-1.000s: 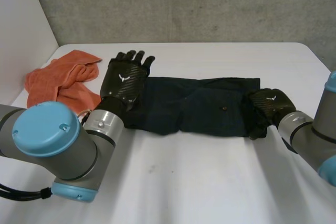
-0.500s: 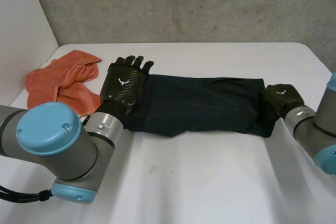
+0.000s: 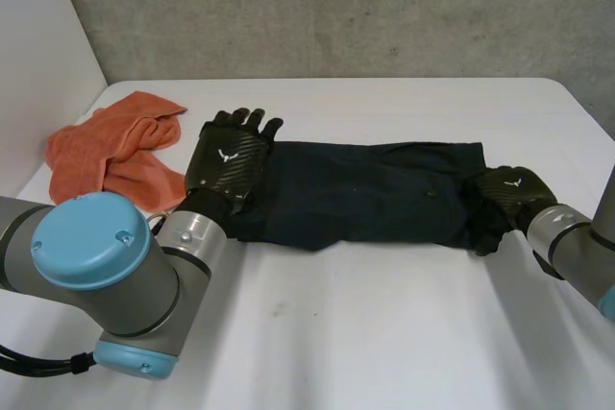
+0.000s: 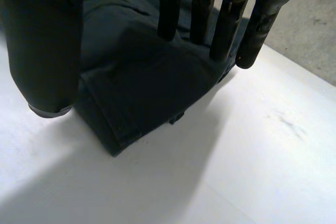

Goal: Fold the laundry.

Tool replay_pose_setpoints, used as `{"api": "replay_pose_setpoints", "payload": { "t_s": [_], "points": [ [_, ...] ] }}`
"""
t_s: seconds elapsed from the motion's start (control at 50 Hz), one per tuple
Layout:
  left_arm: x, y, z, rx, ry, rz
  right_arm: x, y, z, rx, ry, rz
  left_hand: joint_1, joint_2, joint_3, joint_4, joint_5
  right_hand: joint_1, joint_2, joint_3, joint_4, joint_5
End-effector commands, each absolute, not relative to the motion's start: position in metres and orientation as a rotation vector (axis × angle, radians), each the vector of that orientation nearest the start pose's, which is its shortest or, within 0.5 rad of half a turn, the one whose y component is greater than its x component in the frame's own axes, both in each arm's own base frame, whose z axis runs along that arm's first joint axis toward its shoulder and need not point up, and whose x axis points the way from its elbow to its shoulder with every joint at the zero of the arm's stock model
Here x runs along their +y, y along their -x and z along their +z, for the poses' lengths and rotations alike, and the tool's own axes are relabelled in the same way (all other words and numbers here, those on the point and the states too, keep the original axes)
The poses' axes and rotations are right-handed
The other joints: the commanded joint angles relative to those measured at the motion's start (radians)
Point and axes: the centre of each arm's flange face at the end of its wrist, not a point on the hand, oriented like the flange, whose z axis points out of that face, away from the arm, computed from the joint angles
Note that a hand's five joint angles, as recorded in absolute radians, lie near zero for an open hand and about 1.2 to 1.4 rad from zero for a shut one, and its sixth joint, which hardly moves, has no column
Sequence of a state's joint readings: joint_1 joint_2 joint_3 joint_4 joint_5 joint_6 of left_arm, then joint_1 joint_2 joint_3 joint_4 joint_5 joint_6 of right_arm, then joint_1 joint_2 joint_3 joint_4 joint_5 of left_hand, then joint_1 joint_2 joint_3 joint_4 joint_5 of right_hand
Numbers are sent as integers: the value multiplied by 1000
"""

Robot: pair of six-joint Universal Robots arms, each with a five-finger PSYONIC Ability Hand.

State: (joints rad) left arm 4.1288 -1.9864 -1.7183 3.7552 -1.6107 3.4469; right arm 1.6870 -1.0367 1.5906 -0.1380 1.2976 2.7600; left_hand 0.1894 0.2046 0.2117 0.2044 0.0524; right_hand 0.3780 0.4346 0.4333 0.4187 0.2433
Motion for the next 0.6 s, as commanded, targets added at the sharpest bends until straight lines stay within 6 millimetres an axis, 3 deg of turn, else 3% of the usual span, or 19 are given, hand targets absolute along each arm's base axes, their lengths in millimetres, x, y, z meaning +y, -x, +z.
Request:
{"api": "replay_pose_setpoints", "payload": {
  "t_s": [0.02,0.12,0.14,0.16,0.26,0.34,0.42,0.52,0.6],
  "points": [
    [-244,312,180,2092,-936,-2394,-345,-198,115,2425,848,-1663,-15,-30,-37,-30,-52,203,146,148,162,163],
    [-244,312,180,2092,-934,-2393,-354,-199,114,2414,841,-1702,-15,-30,-37,-30,-52,581,524,526,540,541],
    [-244,312,180,2092,-934,-2393,-356,-198,116,2412,833,-1728,-15,-30,-37,-30,-52,916,859,861,875,876],
    [-244,312,180,2092,-934,-2393,-358,-197,118,2412,825,-1750,-15,-30,-37,-30,-52,1017,961,962,977,977],
    [-242,312,179,2095,-942,-2391,-361,-190,133,2438,784,-1840,-15,-30,-37,-30,-52,1018,962,963,978,978],
    [-242,313,180,2094,-945,-2391,-359,-185,160,2411,783,-1926,-15,-30,-37,-30,-52,1018,962,963,978,978],
    [-241,312,181,2091,-943,-2395,-362,-162,173,2463,775,-1944,-15,-30,-37,-30,-52,1018,962,963,978,978],
    [-240,312,182,2094,-947,-2392,-369,-131,175,2598,975,-1919,-15,-30,-37,-30,-52,1018,962,963,978,978],
    [-239,312,184,2101,-949,-2385,-375,-129,186,2607,1267,-1968,-15,-30,-37,-30,-52,1018,962,963,978,978]
  ]
}}
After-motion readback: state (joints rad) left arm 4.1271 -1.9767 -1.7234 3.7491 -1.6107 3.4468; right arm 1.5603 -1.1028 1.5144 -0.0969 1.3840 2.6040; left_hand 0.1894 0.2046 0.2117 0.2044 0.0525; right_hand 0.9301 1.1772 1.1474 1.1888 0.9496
